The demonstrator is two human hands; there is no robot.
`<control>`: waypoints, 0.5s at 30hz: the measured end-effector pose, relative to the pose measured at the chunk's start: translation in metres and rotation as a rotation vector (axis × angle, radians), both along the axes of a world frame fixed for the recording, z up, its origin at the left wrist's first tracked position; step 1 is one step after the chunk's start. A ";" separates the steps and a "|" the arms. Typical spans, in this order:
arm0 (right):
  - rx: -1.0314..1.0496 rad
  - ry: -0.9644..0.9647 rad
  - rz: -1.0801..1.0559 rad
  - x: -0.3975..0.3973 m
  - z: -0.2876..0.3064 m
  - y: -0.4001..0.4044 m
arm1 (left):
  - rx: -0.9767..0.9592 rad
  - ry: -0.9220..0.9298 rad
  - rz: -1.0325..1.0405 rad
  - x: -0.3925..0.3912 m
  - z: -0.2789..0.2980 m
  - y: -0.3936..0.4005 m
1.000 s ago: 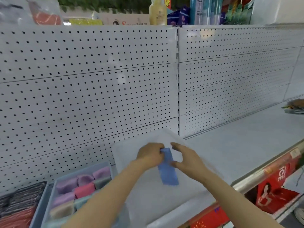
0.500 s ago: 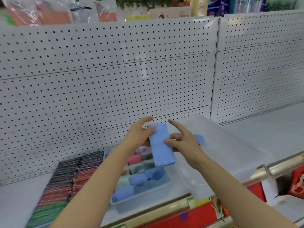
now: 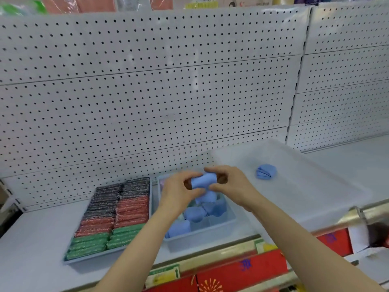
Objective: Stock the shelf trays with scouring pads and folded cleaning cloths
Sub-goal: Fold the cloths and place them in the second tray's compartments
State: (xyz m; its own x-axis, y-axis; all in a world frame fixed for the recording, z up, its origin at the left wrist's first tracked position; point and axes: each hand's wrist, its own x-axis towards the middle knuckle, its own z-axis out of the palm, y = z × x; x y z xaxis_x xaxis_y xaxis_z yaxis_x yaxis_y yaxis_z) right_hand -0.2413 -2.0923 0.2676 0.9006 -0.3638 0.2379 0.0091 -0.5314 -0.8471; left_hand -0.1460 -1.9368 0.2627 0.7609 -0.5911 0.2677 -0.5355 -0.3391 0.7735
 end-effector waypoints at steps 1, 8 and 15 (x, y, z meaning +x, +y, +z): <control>-0.103 0.020 0.006 0.004 -0.003 0.001 | 0.017 -0.058 0.012 0.002 -0.003 0.001; -0.349 0.142 0.201 0.024 -0.021 0.007 | 0.080 -0.009 0.016 0.012 -0.031 0.013; -0.567 0.402 0.254 0.035 -0.067 0.008 | 0.364 0.087 -0.070 0.021 -0.082 0.045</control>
